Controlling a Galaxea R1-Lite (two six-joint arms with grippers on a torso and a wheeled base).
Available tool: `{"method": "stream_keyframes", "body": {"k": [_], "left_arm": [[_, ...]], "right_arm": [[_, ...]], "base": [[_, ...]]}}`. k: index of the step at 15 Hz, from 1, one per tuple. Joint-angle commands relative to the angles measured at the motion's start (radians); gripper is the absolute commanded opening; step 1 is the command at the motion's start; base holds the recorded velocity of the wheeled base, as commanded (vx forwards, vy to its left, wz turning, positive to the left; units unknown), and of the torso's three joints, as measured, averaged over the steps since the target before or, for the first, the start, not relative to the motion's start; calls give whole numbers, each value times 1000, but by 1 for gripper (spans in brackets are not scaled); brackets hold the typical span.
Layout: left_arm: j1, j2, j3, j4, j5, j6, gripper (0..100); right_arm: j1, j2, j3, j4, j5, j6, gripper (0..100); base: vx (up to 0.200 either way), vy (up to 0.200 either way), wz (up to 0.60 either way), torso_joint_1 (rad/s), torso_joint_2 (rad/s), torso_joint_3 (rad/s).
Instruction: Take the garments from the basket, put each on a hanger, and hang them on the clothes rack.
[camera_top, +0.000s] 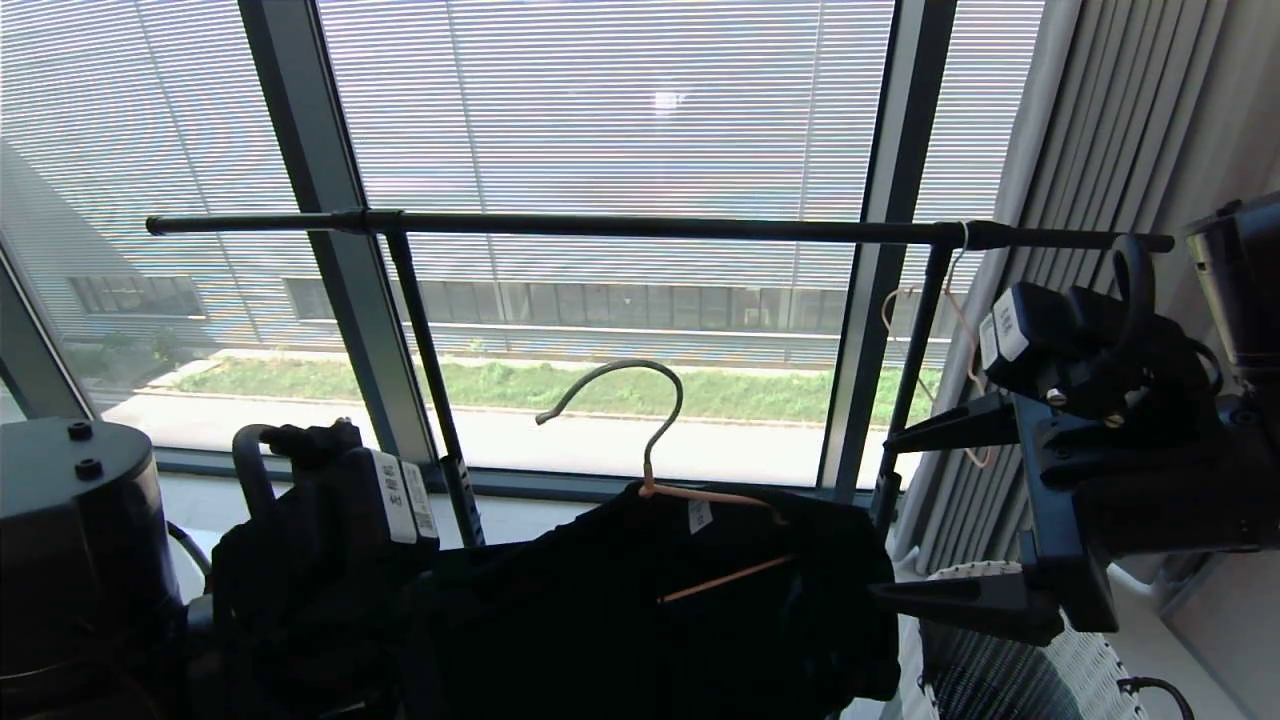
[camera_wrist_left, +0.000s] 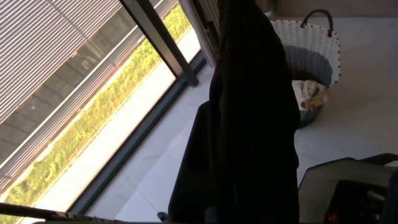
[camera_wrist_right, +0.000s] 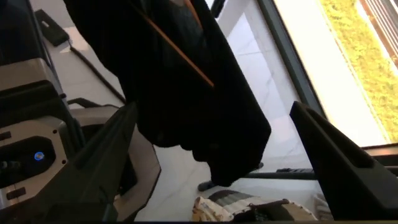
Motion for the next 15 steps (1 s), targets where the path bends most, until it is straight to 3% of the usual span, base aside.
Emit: {"method": "stream_keyframes", "body": {"k": [1, 6, 15], "left_arm": [[-59, -24, 3, 0, 2, 1, 0], [-109, -37, 20, 0, 4, 2, 0], [-115, -39, 19, 0, 4, 13, 0]], "right_arm": [[66, 82, -46, 2, 1, -2, 100], [106, 173, -95, 2, -7, -2, 100], [109, 240, -95, -1, -33, -2, 100]], "base": [[0, 0, 0, 0, 0, 0], [0, 0, 0, 0, 0, 0], [0, 0, 0, 0, 0, 0]]}}
